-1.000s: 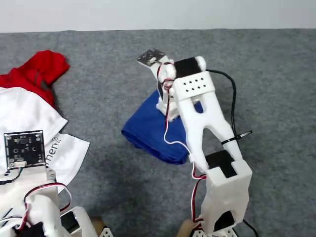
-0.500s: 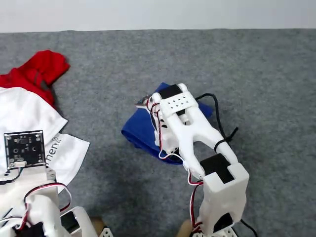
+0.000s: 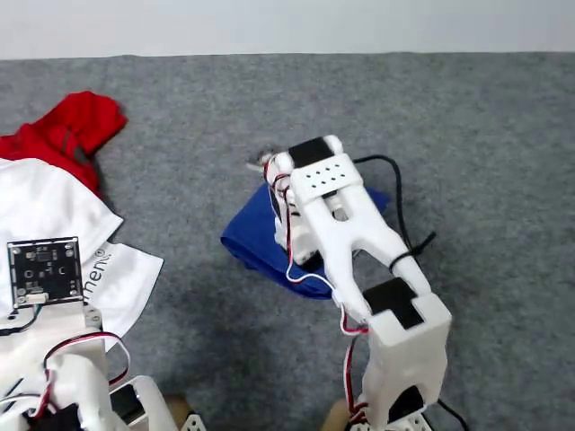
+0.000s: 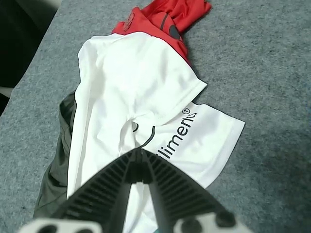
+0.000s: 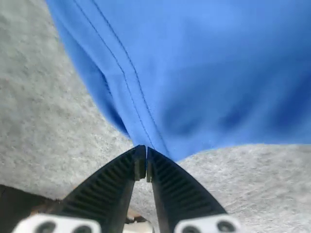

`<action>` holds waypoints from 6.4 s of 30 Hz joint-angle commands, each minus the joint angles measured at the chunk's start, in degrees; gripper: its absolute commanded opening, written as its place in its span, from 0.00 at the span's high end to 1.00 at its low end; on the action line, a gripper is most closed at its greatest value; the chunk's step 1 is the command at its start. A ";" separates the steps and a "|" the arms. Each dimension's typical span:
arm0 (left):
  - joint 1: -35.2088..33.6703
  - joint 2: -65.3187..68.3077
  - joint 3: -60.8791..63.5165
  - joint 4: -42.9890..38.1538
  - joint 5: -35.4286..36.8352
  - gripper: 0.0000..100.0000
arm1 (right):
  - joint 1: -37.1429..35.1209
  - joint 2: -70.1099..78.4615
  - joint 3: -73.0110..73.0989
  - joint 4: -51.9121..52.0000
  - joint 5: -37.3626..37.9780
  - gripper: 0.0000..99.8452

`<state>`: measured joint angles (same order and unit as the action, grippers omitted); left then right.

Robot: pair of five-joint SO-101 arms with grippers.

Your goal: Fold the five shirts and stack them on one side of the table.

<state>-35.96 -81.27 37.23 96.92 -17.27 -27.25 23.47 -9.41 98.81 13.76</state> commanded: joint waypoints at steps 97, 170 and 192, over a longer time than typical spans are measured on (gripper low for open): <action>-0.35 -0.26 6.11 -2.20 0.53 1.00 | 9.54 0.57 12.31 -50.33 -64.18 0.99; -0.35 -0.35 5.93 -2.29 0.26 1.00 | 82.42 1.98 12.13 -76.62 -1.93 0.98; -0.18 -0.35 6.20 -2.20 0.26 1.00 | 75.91 -15.69 12.57 -60.35 -1.67 0.99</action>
<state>-35.96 -81.27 43.56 95.96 -17.27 52.40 11.08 4.48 35.25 11.74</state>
